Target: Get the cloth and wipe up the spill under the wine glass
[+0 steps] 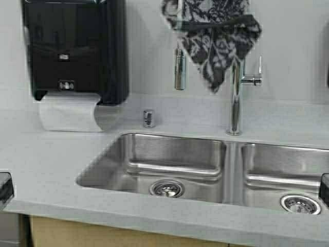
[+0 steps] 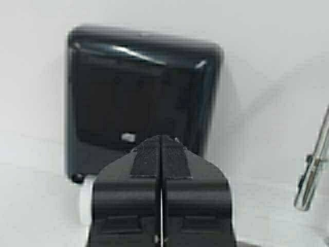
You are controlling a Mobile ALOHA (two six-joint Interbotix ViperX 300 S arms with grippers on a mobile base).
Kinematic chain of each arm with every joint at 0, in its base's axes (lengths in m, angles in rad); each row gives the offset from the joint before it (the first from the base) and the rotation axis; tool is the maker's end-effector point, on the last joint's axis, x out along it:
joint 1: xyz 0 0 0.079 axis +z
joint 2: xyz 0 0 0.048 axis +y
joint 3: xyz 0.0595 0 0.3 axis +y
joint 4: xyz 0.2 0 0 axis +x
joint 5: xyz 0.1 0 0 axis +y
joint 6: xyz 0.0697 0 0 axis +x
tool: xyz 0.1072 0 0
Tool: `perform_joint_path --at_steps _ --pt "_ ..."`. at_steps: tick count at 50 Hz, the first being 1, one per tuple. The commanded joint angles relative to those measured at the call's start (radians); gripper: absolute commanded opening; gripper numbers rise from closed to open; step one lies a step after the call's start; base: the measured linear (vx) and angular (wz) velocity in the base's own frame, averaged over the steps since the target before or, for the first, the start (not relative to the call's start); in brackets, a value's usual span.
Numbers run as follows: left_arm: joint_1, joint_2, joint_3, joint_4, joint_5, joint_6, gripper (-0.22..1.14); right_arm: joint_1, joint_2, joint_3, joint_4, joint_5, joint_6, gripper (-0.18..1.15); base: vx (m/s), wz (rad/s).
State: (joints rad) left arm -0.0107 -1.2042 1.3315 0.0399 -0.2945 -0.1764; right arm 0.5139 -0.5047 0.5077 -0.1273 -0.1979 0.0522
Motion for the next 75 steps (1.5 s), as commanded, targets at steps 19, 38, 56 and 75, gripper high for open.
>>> perform_joint_path --at_steps 19,38,56,75 --pt "0.002 0.005 -0.015 -0.012 -0.002 -0.006 0.03 0.023 -0.091 0.178 0.000 0.008 -0.003 0.06 -0.08 0.24" --pt "0.002 0.017 -0.018 -0.012 -0.002 -0.012 0.03 0.021 -0.091 0.236 0.002 -0.054 0.002 0.06 -0.07 0.53" --pt "0.002 -0.012 -0.015 -0.012 -0.002 -0.015 0.03 0.021 -0.084 0.276 0.005 -0.114 0.002 0.06 -0.08 0.53" --pt "0.002 -0.003 -0.015 -0.015 0.005 -0.018 0.03 0.011 0.003 0.305 0.005 -0.143 -0.003 0.06 -0.09 0.48"
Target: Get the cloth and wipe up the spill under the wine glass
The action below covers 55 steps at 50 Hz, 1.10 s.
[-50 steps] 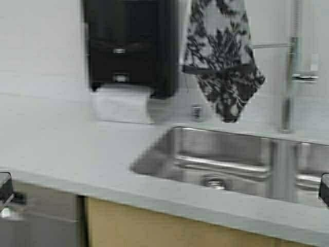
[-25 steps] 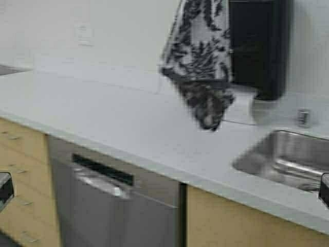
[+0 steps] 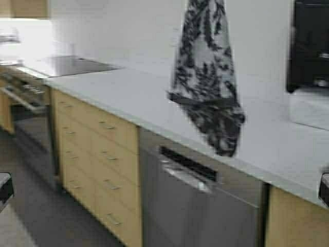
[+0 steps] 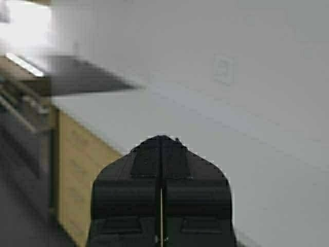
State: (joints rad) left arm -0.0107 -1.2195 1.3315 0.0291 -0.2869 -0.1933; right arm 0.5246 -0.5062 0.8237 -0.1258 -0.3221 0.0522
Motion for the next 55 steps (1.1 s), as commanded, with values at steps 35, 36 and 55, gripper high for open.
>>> perform_joint_path --at_steps 35,36,55 --pt "0.002 0.026 -0.012 -0.011 0.003 0.005 0.03 -0.040 0.011 -0.011 0.005 -0.098 -0.002 0.06 -0.09 0.52" --pt "0.002 0.029 -0.014 -0.012 0.003 0.005 0.03 -0.046 0.011 -0.008 0.005 -0.098 -0.002 0.06 -0.06 0.46" --pt "0.002 0.031 -0.023 -0.012 0.002 0.008 0.03 -0.144 0.008 0.048 0.014 -0.163 0.000 0.06 -0.04 0.56"
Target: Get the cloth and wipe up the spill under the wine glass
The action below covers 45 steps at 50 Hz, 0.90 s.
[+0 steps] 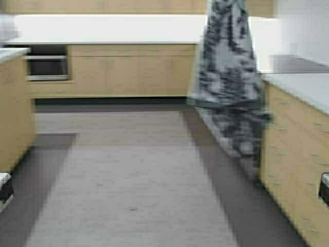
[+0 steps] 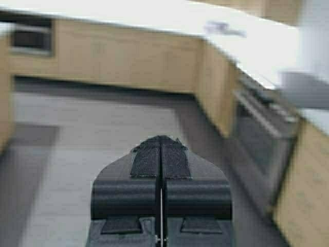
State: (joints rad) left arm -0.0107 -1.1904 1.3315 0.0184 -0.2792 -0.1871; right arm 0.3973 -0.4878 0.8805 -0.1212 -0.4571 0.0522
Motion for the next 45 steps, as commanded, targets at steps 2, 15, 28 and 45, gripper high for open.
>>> perform_joint_path --at_steps 2,15,28,45 --pt "0.002 -0.003 -0.023 -0.002 -0.005 0.002 0.03 -0.021 -0.011 -0.009 0.014 -0.031 0.000 0.06 -0.02 0.61" --pt "0.002 -0.008 -0.020 0.000 -0.005 0.005 0.03 -0.021 -0.011 -0.012 0.017 -0.032 0.000 0.06 -0.01 0.59" --pt "0.002 0.002 -0.018 0.000 -0.006 0.006 0.03 -0.023 -0.011 -0.017 0.017 -0.032 0.000 0.06 0.00 0.47" --pt "0.002 0.060 -0.028 0.003 -0.020 0.014 0.03 -0.021 -0.009 -0.017 0.017 -0.035 -0.002 0.06 0.01 0.33"
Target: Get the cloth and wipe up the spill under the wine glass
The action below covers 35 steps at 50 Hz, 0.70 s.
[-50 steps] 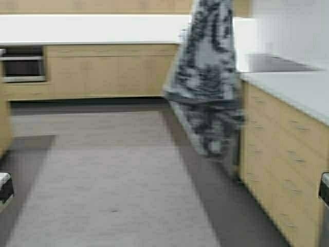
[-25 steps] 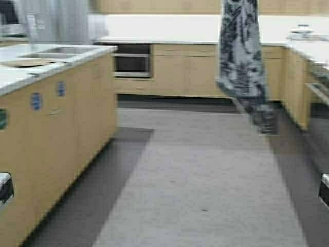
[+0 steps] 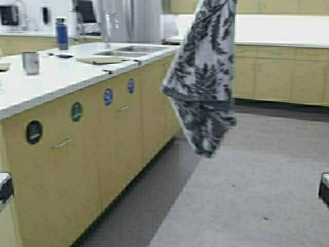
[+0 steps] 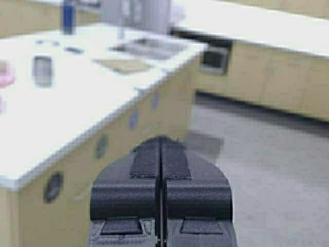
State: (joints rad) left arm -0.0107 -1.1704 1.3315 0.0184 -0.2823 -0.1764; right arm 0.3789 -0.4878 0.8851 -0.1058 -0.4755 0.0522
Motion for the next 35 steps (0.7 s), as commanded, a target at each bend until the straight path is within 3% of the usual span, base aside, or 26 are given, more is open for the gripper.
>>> perform_joint_path --at_steps 1,18,35 --pt "0.002 0.046 -0.029 0.003 -0.020 0.006 0.03 -0.003 -0.009 -0.020 0.002 -0.017 -0.002 0.06 0.02 0.23" --pt "0.002 0.158 -0.038 0.003 -0.066 0.021 0.03 -0.003 0.011 -0.020 0.002 -0.023 -0.003 0.06 0.04 0.16" --pt "0.002 0.407 -0.091 0.003 -0.187 0.046 0.03 -0.005 0.011 -0.011 0.002 -0.023 -0.003 0.06 0.09 0.11"
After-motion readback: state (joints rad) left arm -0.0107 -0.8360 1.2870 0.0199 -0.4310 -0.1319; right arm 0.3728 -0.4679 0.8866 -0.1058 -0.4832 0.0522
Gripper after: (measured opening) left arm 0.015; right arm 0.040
